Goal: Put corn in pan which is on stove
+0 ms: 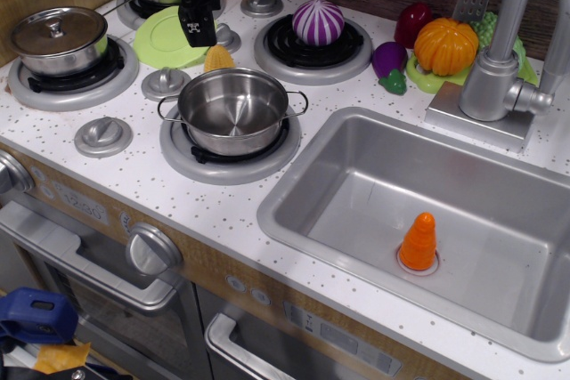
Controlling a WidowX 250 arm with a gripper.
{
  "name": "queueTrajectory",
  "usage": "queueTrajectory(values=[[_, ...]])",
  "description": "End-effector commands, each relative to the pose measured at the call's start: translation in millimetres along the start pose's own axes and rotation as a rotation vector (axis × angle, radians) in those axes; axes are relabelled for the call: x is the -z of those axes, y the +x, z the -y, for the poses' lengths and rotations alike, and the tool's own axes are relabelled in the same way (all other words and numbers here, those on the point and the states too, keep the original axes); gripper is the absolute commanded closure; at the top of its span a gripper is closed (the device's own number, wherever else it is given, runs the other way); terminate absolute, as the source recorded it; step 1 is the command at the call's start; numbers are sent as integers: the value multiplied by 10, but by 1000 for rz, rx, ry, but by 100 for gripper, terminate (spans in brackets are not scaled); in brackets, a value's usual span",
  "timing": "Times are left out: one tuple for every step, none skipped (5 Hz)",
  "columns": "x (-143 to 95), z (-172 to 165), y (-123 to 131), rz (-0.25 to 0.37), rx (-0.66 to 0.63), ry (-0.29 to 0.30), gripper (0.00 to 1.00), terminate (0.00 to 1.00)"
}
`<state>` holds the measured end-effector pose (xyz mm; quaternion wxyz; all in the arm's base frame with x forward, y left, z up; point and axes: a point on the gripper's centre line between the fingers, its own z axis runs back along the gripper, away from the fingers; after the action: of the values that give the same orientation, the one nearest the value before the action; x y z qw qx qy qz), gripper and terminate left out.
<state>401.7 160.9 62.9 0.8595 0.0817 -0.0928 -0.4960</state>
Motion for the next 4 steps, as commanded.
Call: queueTrajectory(values=[[0, 0, 0, 0, 0, 0, 0, 0], [50, -57, -2, 14, 23, 5, 0, 0], [95, -77, 19, 24, 38, 15, 0, 0], [177, -125, 32, 45, 55, 23, 0, 0]])
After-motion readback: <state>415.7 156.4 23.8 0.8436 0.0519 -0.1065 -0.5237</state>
